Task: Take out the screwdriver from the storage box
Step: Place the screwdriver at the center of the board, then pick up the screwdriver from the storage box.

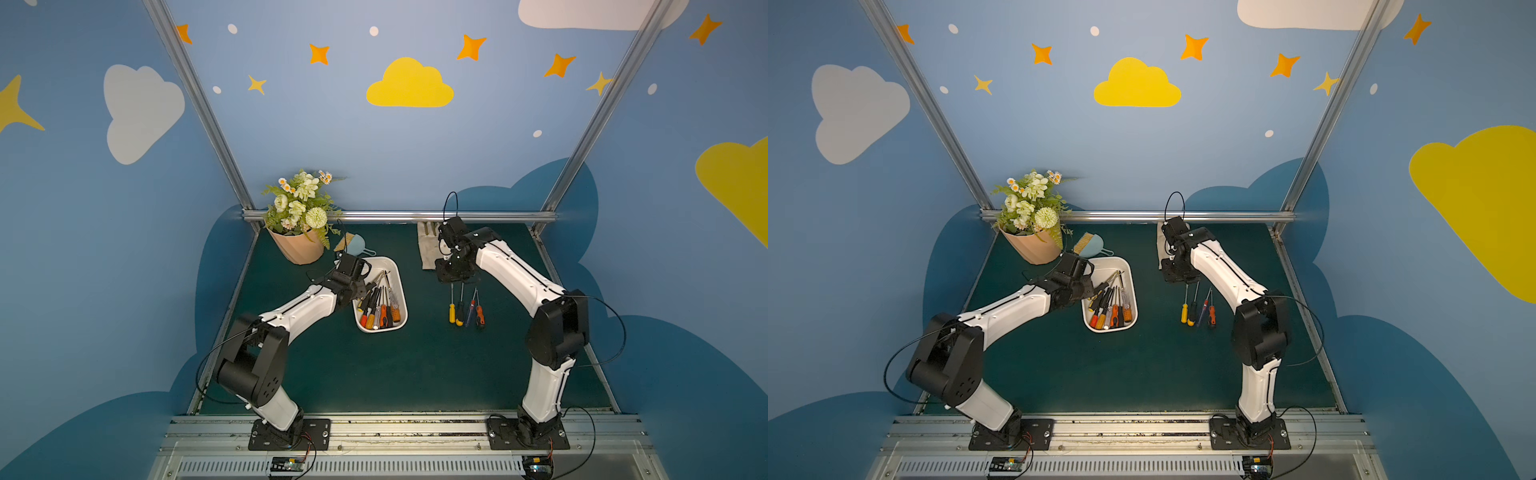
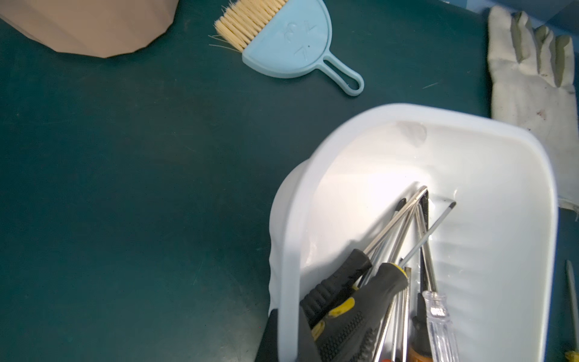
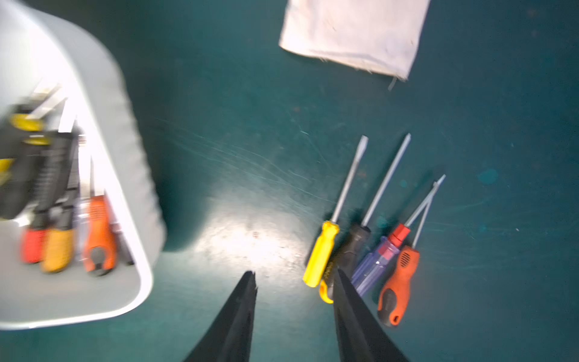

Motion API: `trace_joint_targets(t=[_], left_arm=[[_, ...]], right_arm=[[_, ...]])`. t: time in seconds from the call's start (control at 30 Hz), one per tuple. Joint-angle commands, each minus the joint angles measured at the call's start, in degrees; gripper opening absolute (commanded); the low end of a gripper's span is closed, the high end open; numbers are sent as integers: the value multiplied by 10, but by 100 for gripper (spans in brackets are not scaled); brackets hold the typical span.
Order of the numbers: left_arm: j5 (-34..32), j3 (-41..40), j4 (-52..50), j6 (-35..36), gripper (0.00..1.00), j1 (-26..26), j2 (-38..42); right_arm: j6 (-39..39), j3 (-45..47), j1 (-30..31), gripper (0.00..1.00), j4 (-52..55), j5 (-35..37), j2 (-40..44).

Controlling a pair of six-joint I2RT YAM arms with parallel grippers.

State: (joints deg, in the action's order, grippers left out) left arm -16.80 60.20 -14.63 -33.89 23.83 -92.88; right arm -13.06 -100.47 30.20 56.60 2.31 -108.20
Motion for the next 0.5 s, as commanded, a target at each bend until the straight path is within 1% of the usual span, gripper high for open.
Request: trace_joint_targets(t=[0.0,0.1,0.23,0.37,0.47], left_arm=[[22,2,68,-7,2,-2,27],[28,-8,86,-4,2,-2,31],[35,-19,106,-3,2,-2,40],[34,-22,109,-3,2,-2,44],[37,-21,109,-5,2,-2,42]], right_arm=[[-11,12,19,43,-36,-65,12],[-38,28,36,42,-81,-121,18],[-117,62,47,42,-170,-214,10],[-208,73,57,42,-242,-270,-20],[-263,57,72,42,-279,-292,-54]])
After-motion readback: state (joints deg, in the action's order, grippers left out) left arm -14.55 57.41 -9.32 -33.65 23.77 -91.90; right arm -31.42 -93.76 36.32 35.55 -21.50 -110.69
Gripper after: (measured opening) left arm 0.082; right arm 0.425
